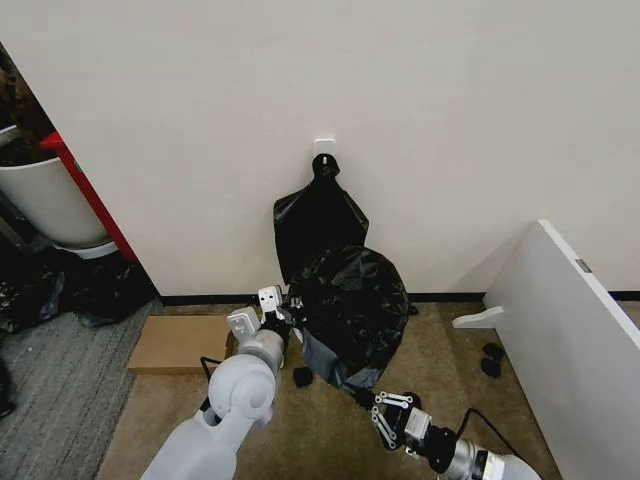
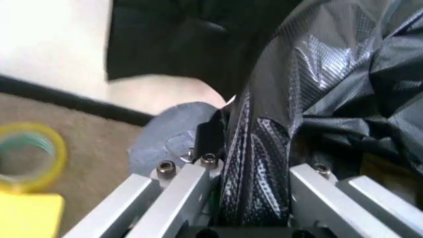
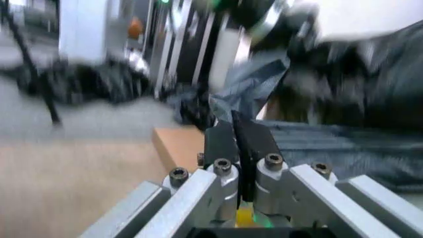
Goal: Place the garbage bag over the trash bin.
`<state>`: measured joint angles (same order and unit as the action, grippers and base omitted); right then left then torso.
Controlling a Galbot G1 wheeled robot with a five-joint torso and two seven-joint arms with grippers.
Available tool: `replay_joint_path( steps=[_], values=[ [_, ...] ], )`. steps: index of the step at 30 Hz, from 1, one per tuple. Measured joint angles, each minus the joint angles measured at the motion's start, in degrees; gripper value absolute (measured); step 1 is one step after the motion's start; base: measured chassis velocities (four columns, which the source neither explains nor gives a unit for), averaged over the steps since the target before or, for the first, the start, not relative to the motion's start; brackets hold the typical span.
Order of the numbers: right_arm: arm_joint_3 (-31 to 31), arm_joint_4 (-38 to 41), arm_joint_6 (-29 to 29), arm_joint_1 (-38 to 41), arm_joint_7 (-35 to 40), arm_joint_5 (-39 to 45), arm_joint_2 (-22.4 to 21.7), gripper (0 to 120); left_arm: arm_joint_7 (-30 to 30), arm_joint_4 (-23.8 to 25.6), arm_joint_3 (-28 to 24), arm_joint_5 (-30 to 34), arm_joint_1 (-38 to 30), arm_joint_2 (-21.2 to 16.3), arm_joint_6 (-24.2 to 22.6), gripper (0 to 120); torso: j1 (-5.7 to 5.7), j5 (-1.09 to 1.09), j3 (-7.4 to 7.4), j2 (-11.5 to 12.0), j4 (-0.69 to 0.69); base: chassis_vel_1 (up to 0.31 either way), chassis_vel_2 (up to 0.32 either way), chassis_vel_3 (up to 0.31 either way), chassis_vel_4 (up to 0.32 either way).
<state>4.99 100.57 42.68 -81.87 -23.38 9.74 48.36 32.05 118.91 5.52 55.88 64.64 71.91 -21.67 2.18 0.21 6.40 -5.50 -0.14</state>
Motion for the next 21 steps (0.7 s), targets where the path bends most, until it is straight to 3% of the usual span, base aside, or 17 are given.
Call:
replay_joint_path(
  steps=[6, 14, 16, 18, 21],
  values=[
    [4.32, -9.24, 1.52, 3.8, 8.07, -19.49, 4.33, 0, 2.23, 3.5, 0.22, 6.8, 0.34, -0.1, -3.13, 1, 0.0, 0.01, 0.0, 0.0, 0.0, 0.0, 0.0, 0.0, 0.0],
    [6.73, -16.94, 1.46, 7.06, 21.81, -29.83, 5.08, 0, 2.34, 4.62, 0.08, 5.84, 1.14, -0.89, -3.68, 1, 0.0, -0.01, 0.0, 0.0, 0.01, 0.0, 0.0, 0.0, 0.0],
    [6.04, -17.05, 2.16, 6.9, 23.51, -28.47, 4.59, 0, 1.81, 4.17, -0.03, 4.7, 1.14, -0.93, -3.14, 1, 0.0, 0.01, 0.0, 0.0, 0.01, 0.0, 0.0, 0.0, 0.0],
    [4.94, -16.78, 3.82, 6.31, 21.58, -21.63, 3.68, 7, 0.9, 3.19, -0.25, 2.82, 1.11, -0.96, -2.24, 1, 0.0, 0.0, 0.0, 0.0, 0.0, 0.0, 0.0, 0.0, 0.0],
    [4.84, -15.39, 4.41, 4.99, 4.52, -1.91, 1.51, 19, -1.14, 1.25, -0.82, -2.03, 1.14, -0.97, 0.01, 1, 0.0, -0.01, 0.0, 0.0, 0.0, 0.0, 0.0, 0.0, 0.0]
  ],
)
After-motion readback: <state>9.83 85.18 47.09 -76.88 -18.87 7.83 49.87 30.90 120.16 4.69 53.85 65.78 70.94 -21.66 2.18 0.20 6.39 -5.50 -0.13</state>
